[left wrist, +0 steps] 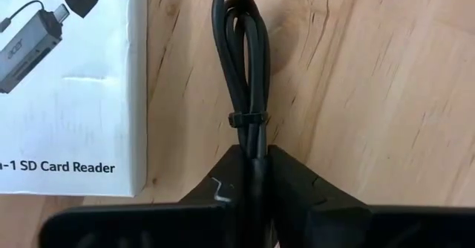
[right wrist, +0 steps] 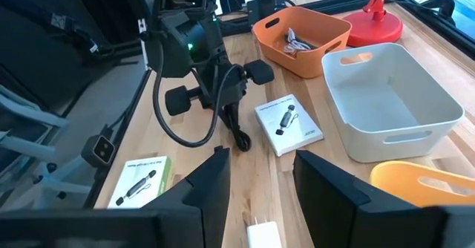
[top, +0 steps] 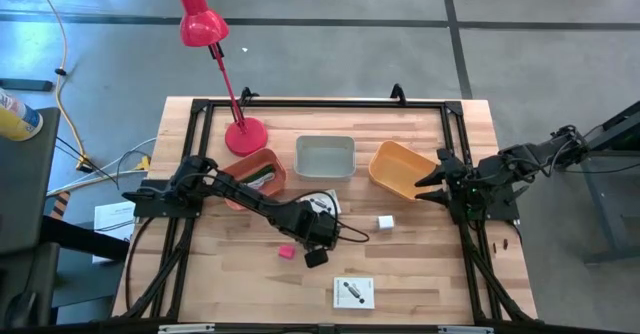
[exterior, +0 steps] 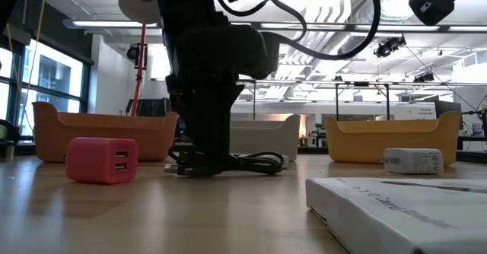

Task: Pick and place items into bin
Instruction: Put the black charger cable into the dark brown bin

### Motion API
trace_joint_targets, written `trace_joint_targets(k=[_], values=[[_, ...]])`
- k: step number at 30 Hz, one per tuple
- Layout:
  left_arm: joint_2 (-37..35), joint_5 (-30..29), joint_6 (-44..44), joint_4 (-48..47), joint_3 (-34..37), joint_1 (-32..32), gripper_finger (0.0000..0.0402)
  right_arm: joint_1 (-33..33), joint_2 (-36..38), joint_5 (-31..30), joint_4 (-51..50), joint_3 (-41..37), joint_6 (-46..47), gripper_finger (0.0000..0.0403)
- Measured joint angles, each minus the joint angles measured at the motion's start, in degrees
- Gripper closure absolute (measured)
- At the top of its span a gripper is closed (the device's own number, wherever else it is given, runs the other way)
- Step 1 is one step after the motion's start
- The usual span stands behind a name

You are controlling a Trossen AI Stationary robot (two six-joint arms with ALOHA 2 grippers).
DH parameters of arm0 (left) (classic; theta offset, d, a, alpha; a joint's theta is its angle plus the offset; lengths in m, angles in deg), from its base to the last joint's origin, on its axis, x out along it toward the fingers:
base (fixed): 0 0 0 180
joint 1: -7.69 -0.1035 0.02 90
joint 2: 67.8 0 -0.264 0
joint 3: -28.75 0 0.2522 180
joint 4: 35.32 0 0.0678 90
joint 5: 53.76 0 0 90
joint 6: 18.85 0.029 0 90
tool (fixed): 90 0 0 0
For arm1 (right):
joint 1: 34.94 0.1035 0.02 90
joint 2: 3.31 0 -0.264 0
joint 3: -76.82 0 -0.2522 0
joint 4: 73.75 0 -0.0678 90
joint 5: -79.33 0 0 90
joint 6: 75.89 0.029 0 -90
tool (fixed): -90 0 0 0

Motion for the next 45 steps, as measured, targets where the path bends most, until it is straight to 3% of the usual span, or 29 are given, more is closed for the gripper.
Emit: trace_joint_targets(k=[3,22,30,35,45], values=[[-0.06,-0.02,0.04,0.0,0.0,0.0,0.0395,0.0,-0.02,-0.01,-0.07,0.0,-0.33,0.0263],[-2.29,-1.45,1.58,-0.05,0.1,0.0,0.0387,0.0,0.0,-0.41,-0.69,0.09,-0.24,0.0263],[-7.5,-4.8,3.47,-1.41,0.05,0.0,0.0393,0.0,-0.02,-0.43,-0.71,0.09,0.29,0.0263],[-12.79,-9.11,4.36,-7.95,0.03,0.0,0.0391,0.0,-0.02,-0.43,-0.74,0.09,0.31,0.0263],[-20.0,-17.91,1.52,-34.65,0.04,-0.06,0.0391,0.0,-0.02,-0.5,-0.76,0.09,0.53,0.0263]])
